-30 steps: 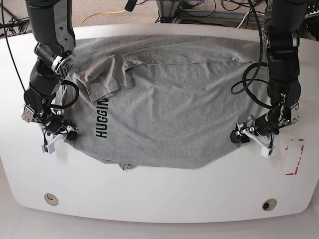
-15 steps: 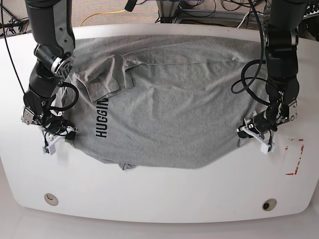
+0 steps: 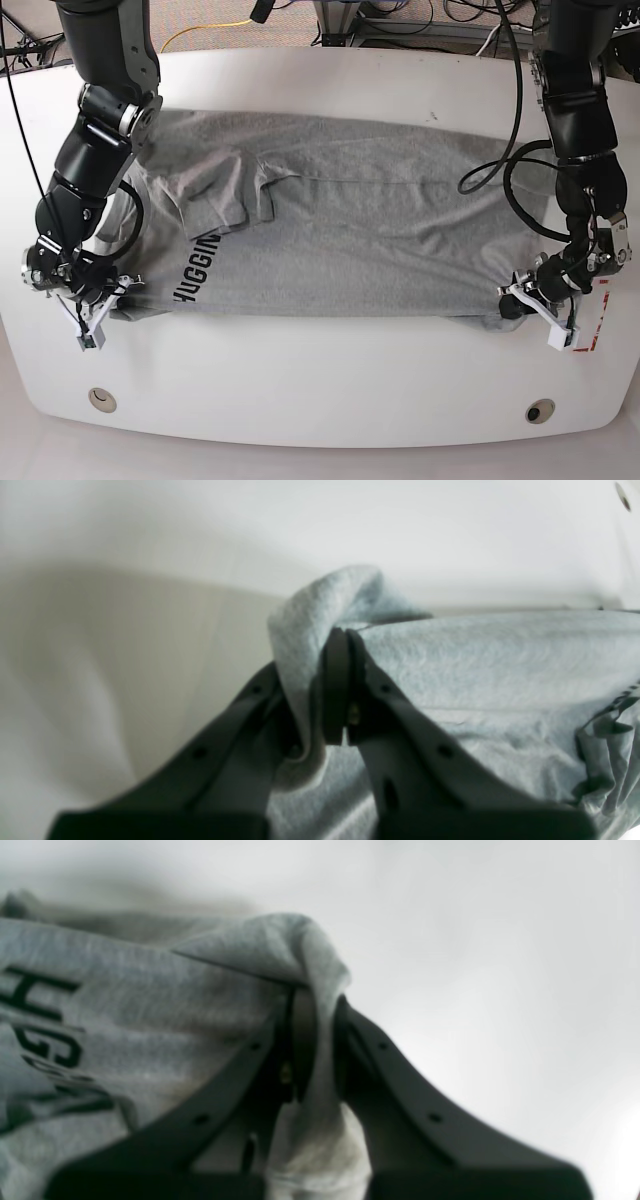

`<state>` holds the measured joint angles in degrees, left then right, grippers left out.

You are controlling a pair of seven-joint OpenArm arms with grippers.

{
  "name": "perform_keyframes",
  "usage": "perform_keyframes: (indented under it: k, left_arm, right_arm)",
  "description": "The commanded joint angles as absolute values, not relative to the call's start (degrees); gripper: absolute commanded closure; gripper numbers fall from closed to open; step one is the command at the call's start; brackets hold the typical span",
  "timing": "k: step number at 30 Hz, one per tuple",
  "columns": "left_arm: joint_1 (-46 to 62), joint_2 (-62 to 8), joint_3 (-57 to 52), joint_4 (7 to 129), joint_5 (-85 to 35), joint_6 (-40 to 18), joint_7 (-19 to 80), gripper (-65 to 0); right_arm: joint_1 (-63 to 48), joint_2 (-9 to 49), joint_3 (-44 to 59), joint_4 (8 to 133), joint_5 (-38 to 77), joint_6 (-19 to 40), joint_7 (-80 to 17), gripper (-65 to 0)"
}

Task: Fold the T-shirt properly
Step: 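Lift the shirt with both grippers and fold it over toward the collar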

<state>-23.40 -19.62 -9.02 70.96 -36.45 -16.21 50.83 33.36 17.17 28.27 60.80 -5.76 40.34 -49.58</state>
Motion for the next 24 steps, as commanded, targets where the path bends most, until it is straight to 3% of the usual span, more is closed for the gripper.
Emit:
perform_keyframes:
  k: [1, 15, 24]
  left_arm:
    - [-25.36, -20.62, -9.80, 75.30, -36.88, -16.04, 50.24, 0.0]
    - [-33.19, -25.19, -11.30, 93.23, -37.14, -16.48, 52.97, 0.0]
    - [-46.37, -27.74, -14.90, 98.51, -37.14, -19.91, 56.57, 0.0]
  right_arm:
    - [35.74, 18.42, 27.21, 64.75, -6.02, 40.00, -50.42, 0.0]
    - [53.67, 21.85, 17.54, 67.65, -5.93, 40.00, -57.27, 0.0]
    - [68.53, 24.40, 10.68, 67.65, -5.93, 40.00, -63.16, 0.0]
